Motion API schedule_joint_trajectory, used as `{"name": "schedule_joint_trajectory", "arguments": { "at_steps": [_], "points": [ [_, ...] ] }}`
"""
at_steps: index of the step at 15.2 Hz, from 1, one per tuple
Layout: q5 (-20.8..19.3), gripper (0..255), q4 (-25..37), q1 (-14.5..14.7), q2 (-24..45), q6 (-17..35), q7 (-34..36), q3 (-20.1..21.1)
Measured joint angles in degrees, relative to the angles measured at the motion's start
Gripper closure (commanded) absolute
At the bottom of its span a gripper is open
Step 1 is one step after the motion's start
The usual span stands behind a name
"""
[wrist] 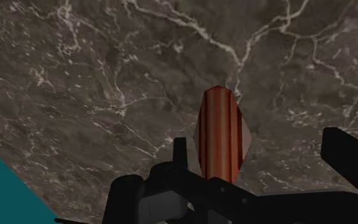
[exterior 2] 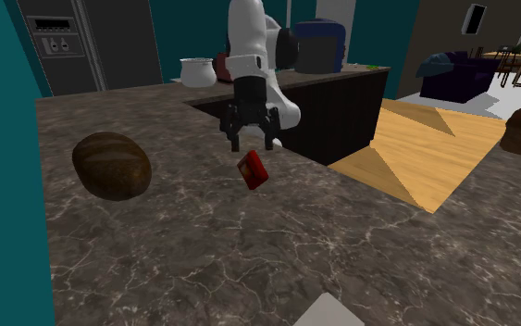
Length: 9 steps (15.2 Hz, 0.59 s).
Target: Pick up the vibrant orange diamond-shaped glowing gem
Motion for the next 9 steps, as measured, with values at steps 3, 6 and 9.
{"name": "schedule_joint_trajectory", "arguments": {
  "at_steps": [3, 6, 9],
  "points": [
    [-0.46, 0, -0.26, 0.35, 1.94, 4.47, -2.43, -2.38],
    [-0.80, 0, -2.01, 0.27, 2.59, 7.17, -2.85, -3.15],
    [-1.04, 0, -3.57, 0.19, 3.22, 9.41, -3.05, -3.72]
  ]
}}
